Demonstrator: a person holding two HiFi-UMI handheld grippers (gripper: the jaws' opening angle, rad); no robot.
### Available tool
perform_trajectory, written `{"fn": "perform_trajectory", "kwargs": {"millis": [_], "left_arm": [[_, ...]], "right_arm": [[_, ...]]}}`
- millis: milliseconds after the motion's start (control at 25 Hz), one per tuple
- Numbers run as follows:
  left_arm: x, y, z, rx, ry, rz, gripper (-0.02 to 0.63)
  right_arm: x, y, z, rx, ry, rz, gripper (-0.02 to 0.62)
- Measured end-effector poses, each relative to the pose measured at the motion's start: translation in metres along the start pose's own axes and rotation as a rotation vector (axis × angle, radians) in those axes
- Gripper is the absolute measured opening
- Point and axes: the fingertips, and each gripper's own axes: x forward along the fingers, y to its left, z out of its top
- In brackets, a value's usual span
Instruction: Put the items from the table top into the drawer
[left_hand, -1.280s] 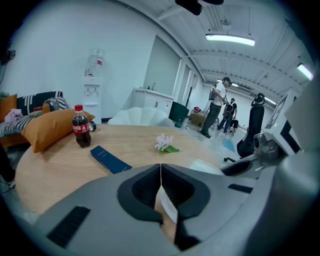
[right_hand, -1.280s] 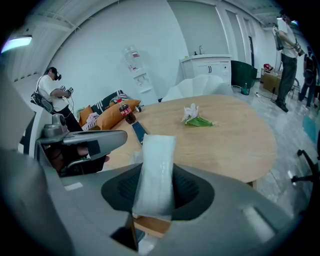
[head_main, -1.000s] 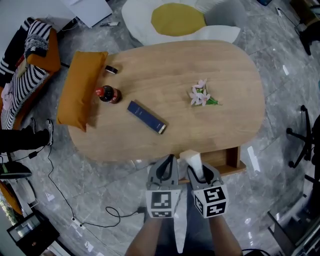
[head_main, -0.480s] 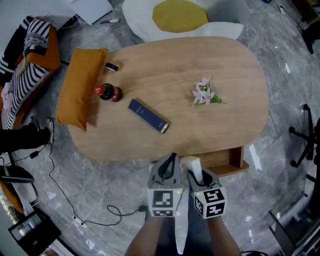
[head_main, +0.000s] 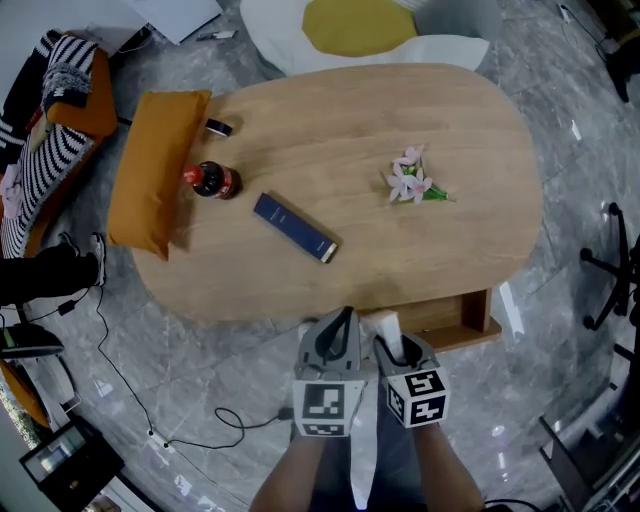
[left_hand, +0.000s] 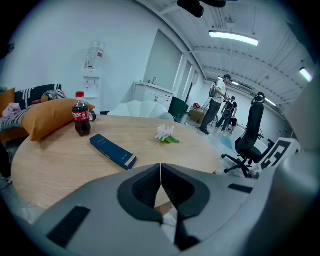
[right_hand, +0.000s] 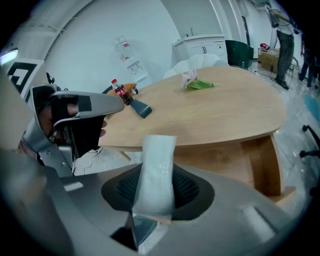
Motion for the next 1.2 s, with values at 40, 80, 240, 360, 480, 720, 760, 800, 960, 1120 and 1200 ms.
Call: {"fn": "perform_trajectory", "kwargs": {"millis": [40,80,240,360,480,720,760,800,960,1120,1200], "left_arm": [[0.0,-0.001,0.0,0.003,0.0,-0.003,0.011],[0.001,-0.001,-0.001,0.006,0.002,-0.005,0.011],[0.004,0.001,-0.004,0.013,0.012,-0.01,0.011],[0.006,-0.001,-0.007,0.021,0.026,-0.03,0.012],[0.009,-0.001,-0.013,0.025,0.04,-0.031,0.011],[0.021,-0.001,-0.02,0.009,0.048,-0.037,0.011],[0.023,-0.001,-0.021,0.012,0.049,-0.034,0.011],[0.025,0.0,-0.021,0.014,0.048,-0.031,0.011],[0.028,0.002,-0.022,0.012,0.046,-0.021,0.012],[0.028,0.004,-0.022,-0.002,0.043,-0.016,0.011],[0.029,0.005,-0.022,-0.009,0.043,-0.012,0.012]], "right_arm": [[0.001,0.0,-0.001,0.01,-0.002,0.002,0.143],[0.001,-0.001,-0.002,0.023,-0.005,0.003,0.143],[0.006,-0.001,-0.005,0.059,-0.018,0.013,0.143],[0.011,-0.002,-0.006,0.089,-0.031,0.022,0.143],[0.016,-0.003,-0.006,0.108,-0.034,0.027,0.143],[0.027,-0.01,-0.007,0.118,-0.022,0.03,0.143],[0.028,-0.011,-0.009,0.121,-0.022,0.027,0.143],[0.029,-0.011,-0.01,0.127,-0.021,0.027,0.143],[0.036,-0.015,-0.014,0.156,-0.017,0.038,0.143],[0.044,-0.015,-0.018,0.168,-0.007,0.053,0.143],[0.047,-0.016,-0.019,0.172,-0.002,0.06,0.143]]}}
